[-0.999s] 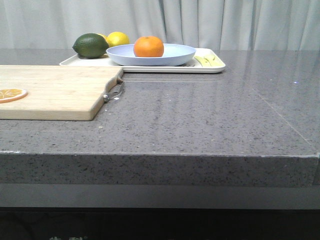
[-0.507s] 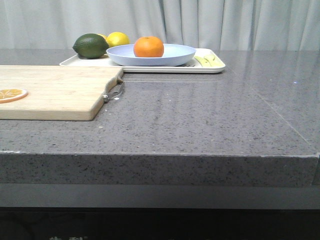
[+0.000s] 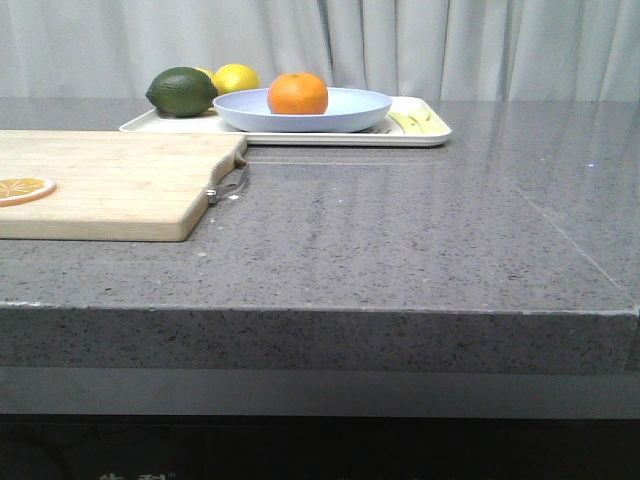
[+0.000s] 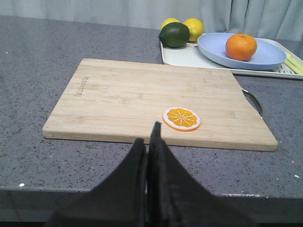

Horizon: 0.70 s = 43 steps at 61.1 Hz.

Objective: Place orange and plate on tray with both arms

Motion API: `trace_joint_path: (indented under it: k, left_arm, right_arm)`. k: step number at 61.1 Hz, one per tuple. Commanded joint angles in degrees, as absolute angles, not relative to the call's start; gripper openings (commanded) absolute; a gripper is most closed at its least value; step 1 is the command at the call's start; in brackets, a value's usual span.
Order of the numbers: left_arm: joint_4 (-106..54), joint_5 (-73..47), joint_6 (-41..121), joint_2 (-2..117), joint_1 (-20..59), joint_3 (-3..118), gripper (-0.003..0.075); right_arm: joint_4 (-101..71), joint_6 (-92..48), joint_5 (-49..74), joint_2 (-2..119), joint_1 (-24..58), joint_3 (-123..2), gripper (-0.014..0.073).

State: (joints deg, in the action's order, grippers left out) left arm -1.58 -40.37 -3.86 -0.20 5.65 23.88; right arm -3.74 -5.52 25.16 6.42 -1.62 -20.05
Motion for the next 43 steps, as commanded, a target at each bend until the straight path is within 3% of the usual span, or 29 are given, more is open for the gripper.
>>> trace_joint_path:
  k: [1, 34, 43]
  left_arm:
    - [-2.1, -35.21, -4.38, 0.0, 5.57, 25.18, -0.0018]
    - [-1.7, -35.21, -4.28, 0.0, 5.57, 25.18, -0.0018]
    - [-1.7, -29.98, -4.28, 0.0, 5.57, 25.18, -0.0018]
  right_arm:
    - [-3.8, -6.05, 20.1, 7.11, -1.96, -21.33, -0.0111]
    - [-3.8, -6.05, 20.1, 7.11, -1.96, -21.33, -0.0111]
    - [-3.8, -6.05, 20.1, 7.11, -1.96, -21.33, -0.0111]
